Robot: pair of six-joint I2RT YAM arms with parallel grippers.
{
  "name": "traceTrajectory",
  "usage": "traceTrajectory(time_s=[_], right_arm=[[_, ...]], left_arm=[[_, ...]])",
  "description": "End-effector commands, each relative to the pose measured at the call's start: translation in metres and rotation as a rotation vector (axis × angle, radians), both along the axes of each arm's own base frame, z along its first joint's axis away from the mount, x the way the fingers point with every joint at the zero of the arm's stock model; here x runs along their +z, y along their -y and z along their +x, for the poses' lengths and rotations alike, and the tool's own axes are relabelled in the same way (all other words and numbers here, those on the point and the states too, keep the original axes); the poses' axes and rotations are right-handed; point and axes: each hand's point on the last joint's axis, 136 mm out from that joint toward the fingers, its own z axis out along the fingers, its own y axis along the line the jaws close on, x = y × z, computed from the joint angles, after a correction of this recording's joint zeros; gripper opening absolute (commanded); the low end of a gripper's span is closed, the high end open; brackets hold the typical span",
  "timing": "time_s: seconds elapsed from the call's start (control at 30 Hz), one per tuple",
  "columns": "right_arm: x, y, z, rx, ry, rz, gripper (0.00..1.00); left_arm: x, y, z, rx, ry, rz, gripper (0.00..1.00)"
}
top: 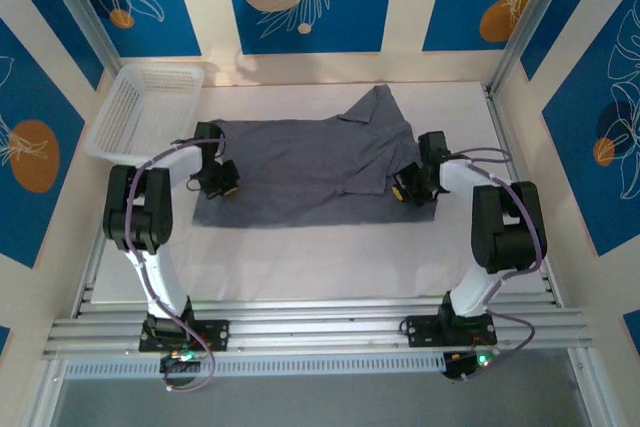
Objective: Fold the inside-out t-shirt
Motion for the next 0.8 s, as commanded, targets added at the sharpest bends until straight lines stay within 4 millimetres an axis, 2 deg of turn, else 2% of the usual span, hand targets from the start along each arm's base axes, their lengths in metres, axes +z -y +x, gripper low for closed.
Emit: traceTrajectory(time_s=[0.0, 0.1, 0.17, 0.3, 0.37, 0.43, 0.5, 0.67, 0.77], right_arm=[[-0.021, 0.000, -0.023, -0.065, -0.096, -0.025, 0.00], [-0.026, -0.001, -0.034, -0.077, -0.097, -0.016, 0.00], [-0.020, -0.004, -0.033, -0.069, -0.065, 0.011, 0.00], [0.004, -0.011, -0.019, 0.006, 0.022, 0.024, 0.00], [0.003, -0.010, -0.022, 0.023, 0.005, 0.004, 0.00], [-0.009, -0.006, -0.033, 0.012, -0.045, -0.002, 0.00], [-0.024, 0.004, -0.053, -0.041, -0.135, -0.004, 0.00], [-0.019, 0.019, -0.073, -0.081, -0.137, -0.032, 0.02], [-0.023, 0.029, -0.102, -0.113, -0.233, -0.045, 0.02]], left_arm=[[-0.014, -0.009, -0.015, 0.037, -0.050, 0.033, 0.00], [-0.023, -0.012, -0.036, 0.034, -0.090, 0.041, 0.00], [-0.027, -0.008, -0.046, 0.019, -0.090, 0.018, 0.00], [-0.029, 0.001, -0.053, -0.015, -0.078, -0.030, 0.00], [-0.030, 0.000, -0.054, -0.015, -0.082, -0.028, 0.00], [-0.030, -0.001, -0.056, -0.018, -0.084, -0.019, 0.00], [-0.030, -0.005, -0.065, -0.017, -0.094, -0.001, 0.00], [-0.031, -0.009, -0.104, -0.011, -0.172, 0.009, 0.00], [-0.030, -0.010, -0.127, -0.001, -0.195, -0.004, 0.00]])
